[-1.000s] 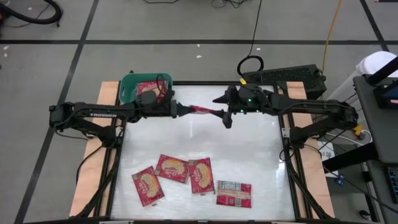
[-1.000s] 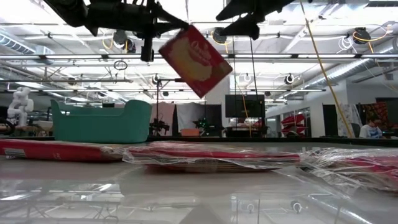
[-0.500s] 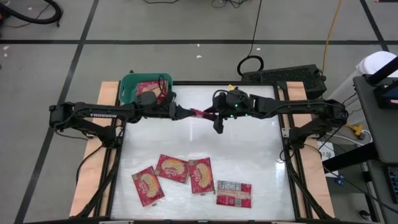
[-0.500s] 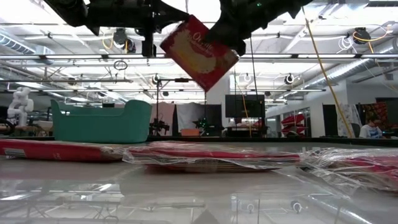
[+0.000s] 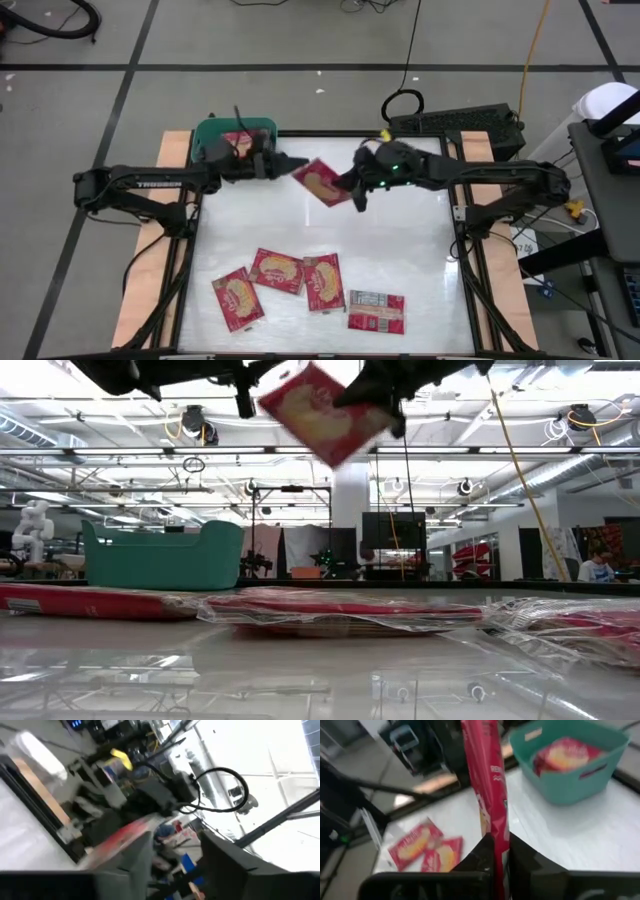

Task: Sort popcorn bags into baskets
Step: Put the red popcorn bag into the green bin

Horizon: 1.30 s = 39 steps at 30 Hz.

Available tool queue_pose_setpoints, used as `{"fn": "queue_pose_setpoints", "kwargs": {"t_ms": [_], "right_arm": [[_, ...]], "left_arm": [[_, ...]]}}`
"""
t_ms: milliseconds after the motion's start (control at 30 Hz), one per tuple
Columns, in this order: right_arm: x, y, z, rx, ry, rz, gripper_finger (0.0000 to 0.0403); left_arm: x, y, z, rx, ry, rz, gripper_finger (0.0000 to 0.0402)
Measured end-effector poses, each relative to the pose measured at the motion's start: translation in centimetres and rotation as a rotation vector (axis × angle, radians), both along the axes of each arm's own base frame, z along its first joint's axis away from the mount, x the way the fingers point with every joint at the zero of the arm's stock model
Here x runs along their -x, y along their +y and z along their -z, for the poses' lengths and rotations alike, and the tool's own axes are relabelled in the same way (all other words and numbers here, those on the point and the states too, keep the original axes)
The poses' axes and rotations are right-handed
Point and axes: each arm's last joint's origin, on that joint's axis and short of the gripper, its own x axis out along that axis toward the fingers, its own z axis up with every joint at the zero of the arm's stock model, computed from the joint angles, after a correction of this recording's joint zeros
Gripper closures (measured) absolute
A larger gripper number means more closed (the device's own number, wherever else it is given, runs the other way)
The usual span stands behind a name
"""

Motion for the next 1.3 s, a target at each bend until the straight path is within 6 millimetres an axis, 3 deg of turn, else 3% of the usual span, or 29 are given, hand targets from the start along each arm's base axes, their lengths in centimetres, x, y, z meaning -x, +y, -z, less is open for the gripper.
{"fn": "queue_pose_setpoints", "kwargs": {"t_ms": [100,233,433,600,833,1067,1300], "right_arm": [[1.4,-0.4,-1.7,-0.026,-0.063,0.04,0.0395],[2.9,-1.0,-3.3,-0.089,-0.142,0.17,0.0387],[3.7,-1.6,-5.4,-0.125,-0.318,0.251,0.039],[3.8,-2.4,-7.3,-0.127,-0.533,0.286,0.039],[4.2,-3.5,-8.6,-0.179,-0.692,0.313,0.039],[3.2,-3.8,-7.3,-0.339,-0.622,0.265,0.039],[0.6,-3.4,-4.7,-0.642,-0.469,0.134,0.039]], "left_arm": [[0.9,0.6,-1.0,-0.046,-0.032,-0.057,0.018],[2.5,0.9,-2.4,-0.156,-0.074,-0.194,0.0149],[3.6,0.9,-3.2,-0.264,-0.084,-0.316,0.0144],[3.3,1.0,-2.9,-0.26,-0.069,-0.315,0.0144],[3.5,1.2,-3.0,-0.232,-0.07,-0.377,0.0144],[3.9,2.4,-4.8,-0.241,-0.053,-0.407,0.0144],[4.7,3.9,-9.2,-0.429,0.261,-0.405,0.0144]]}}
